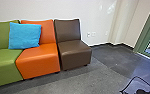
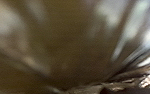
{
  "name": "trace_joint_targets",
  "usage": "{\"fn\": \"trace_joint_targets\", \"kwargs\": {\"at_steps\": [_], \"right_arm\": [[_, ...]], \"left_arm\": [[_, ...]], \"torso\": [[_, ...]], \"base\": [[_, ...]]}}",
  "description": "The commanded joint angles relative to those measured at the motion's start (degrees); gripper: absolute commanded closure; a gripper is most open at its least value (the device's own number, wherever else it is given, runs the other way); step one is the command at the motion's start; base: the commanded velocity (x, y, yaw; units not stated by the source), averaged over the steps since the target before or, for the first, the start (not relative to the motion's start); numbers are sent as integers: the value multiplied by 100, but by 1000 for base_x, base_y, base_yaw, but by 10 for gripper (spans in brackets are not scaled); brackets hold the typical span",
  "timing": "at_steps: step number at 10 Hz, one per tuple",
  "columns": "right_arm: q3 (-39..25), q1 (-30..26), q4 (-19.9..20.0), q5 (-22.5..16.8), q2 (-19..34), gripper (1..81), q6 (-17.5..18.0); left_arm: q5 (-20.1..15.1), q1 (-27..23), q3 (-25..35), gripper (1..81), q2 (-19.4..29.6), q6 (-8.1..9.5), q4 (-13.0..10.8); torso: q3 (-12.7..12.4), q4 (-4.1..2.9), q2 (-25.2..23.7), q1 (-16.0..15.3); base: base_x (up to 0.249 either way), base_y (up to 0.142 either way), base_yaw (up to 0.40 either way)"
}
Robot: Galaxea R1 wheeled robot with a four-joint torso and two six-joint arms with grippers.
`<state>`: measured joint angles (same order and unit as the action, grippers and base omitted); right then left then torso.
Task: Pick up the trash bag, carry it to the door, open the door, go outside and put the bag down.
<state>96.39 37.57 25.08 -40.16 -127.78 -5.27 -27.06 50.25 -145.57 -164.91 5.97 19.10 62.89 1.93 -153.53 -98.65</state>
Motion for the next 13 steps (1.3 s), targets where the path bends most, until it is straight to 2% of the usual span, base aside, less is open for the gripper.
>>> {"fn": "trace_joint_targets", "kwargs": {"at_steps": [1,7,8,13], "right_arm": [[-43,-711,164,-361,206,10,8],[-25,-658,155,-361,215,10,8],[-25,-658,147,-361,216,10,8],[1,-632,147,-361,224,10,-1]], "left_arm": [[-142,-398,-121,10,11,-35,24],[-141,-301,-209,10,28,-35,67],[-141,-300,-201,811,28,-35,67],[-141,-213,-183,811,37,-70,23]], "torso": [[0,0,2,6],[0,0,-15,-13],[0,0,-15,-13],[0,0,-18,-13]], "base": [[0,0,0],[0,0,0],[0,0,0],[0,0,0]]}}
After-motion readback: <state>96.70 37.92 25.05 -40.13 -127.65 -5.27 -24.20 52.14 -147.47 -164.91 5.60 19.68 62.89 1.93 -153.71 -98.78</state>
